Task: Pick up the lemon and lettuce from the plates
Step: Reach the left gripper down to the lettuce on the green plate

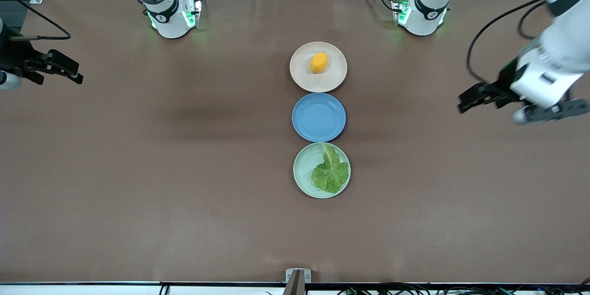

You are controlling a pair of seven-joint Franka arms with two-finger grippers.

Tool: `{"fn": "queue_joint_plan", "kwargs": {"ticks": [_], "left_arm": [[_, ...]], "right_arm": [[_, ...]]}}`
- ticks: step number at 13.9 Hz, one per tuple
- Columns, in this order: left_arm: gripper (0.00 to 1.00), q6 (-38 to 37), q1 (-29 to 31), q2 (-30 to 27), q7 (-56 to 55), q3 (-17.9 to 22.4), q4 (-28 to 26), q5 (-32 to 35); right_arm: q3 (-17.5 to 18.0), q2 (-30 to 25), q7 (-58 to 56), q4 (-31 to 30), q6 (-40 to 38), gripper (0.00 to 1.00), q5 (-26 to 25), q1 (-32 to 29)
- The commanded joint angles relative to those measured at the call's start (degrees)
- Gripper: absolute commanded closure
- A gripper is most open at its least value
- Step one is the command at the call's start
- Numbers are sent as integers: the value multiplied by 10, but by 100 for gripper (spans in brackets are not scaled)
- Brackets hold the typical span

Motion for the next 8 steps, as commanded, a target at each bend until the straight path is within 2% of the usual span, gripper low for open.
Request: {"fn": "queue_joint_plan", "kwargs": {"ticks": [1, 5, 8], "left_arm": [[0, 6, -48, 90, -120, -1, 71, -3], [0, 70, -100, 156, -264, -1, 86, -2], [0, 145, -135, 199, -385, -1, 86, -2]], "right_arm": [[2, -20, 6, -17, 6, 0, 8, -2], [1, -14, 1, 6, -5, 0, 8, -4], [0, 25, 1, 13, -5, 0, 8, -7]]}}
